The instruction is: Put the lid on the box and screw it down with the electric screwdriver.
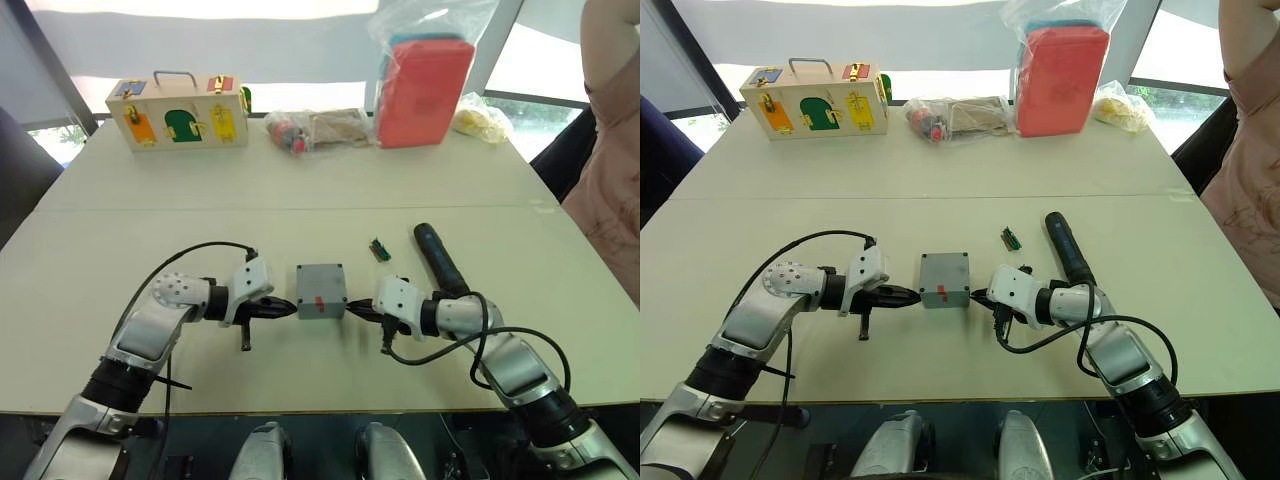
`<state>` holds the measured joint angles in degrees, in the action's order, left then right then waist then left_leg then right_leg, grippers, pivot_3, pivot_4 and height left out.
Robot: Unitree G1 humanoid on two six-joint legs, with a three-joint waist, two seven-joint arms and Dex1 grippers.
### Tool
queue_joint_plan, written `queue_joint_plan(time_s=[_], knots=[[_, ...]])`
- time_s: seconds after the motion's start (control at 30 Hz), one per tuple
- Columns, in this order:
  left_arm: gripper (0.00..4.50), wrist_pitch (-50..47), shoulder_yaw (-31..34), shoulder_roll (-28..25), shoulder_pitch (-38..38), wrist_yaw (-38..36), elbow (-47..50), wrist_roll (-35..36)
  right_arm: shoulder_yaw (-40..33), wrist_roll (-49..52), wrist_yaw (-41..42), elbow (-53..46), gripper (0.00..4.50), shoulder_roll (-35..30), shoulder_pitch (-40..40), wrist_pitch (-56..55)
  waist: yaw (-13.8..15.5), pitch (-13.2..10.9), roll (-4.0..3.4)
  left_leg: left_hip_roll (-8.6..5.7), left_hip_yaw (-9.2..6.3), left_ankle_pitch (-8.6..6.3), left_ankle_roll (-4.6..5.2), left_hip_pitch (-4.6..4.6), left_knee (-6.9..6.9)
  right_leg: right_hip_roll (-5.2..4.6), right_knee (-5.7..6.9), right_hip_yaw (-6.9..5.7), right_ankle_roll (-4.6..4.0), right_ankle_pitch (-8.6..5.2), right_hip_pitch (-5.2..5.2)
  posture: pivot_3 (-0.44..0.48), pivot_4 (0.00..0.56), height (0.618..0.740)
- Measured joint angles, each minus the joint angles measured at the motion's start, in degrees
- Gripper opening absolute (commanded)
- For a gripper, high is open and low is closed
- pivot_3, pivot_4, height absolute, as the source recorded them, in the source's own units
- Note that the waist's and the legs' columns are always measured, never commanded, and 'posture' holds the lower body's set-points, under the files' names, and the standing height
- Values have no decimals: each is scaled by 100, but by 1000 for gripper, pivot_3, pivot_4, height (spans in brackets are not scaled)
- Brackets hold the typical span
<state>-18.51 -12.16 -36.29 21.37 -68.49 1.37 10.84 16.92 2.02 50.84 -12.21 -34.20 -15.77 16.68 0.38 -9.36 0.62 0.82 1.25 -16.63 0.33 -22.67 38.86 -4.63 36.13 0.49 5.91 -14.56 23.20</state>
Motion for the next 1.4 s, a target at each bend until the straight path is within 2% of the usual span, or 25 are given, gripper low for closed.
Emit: queue_joint_plan(time_s=[0.07,0.17,0.27,0.43,0.57,0.77,1.03,1.13,1.3,1.4], knots=[[0,1,28,-165,-132,-27,139,64,-158,64,-13,-228,71,-87,94,189,1,-4,-2,2,-1,0,0,-10,0,-1,0,2,0,0,10,0,150,730],[0,-20,304,-538,-309,-115,380,232,-806,395,-172,-716,71,-222,340,780,12,-9,0,4,-2,1,-1,-28,1,-4,1,1,-2,1,25,0,150,730],[0,-130,685,-808,-278,-139,651,481,-1532,876,-459,-1289,771,-208,457,1572,35,-11,-1,3,-2,1,-2,-31,2,-8,0,0,-4,2,25,0,150,730],[0,-354,955,-876,-17,-98,906,821,-2245,1330,-1096,-1724,2821,-25,632,2918,29,-12,0,-1,-1,1,-3,-41,6,-12,-3,0,-5,3,30,0,150,730],[0,-544,999,-800,384,58,1070,1033,-2408,1512,-1661,-1727,2821,394,750,3607,24,-13,-1,-1,-1,1,-2,-45,6,-5,-1,1,-5,3,35,0,150,730],[0,-639,933,-660,570,163,1126,1140,-2343,1513,-2227,-1521,2821,744,753,3818,-4,-16,-3,-10,0,1,-2,-49,6,2,-1,1,-2,3,39,0,150,730],[0,-643,854,-629,608,248,1127,1143,-2259,1523,-2365,-1446,2821,777,747,3786,-8,-18,-3,-11,0,1,-2,-50,7,3,-1,1,-1,3,39,0,150,730],[0,-642,845,-625,608,259,1127,1141,-2246,1535,-2376,-1420,2210,778,735,3774,-9,-18,-3,-11,-1,1,-2,-50,7,3,-1,1,-1,3,39,0,150,730],[0,-637,837,-612,624,269,1126,1135,-2233,1578,-2388,-1344,70,777,699,3751,-8,-18,-3,-11,-1,1,-2,-50,7,4,-1,1,0,4,39,0,150,730],[0,-632,833,-591,647,271,1123,1128,-2217,1626,-2389,-1340,17,777,671,3744,-10,-18,-3,-11,-1,1,-2,-50,7,4,-1,1,0,4,39,0,150,730]])
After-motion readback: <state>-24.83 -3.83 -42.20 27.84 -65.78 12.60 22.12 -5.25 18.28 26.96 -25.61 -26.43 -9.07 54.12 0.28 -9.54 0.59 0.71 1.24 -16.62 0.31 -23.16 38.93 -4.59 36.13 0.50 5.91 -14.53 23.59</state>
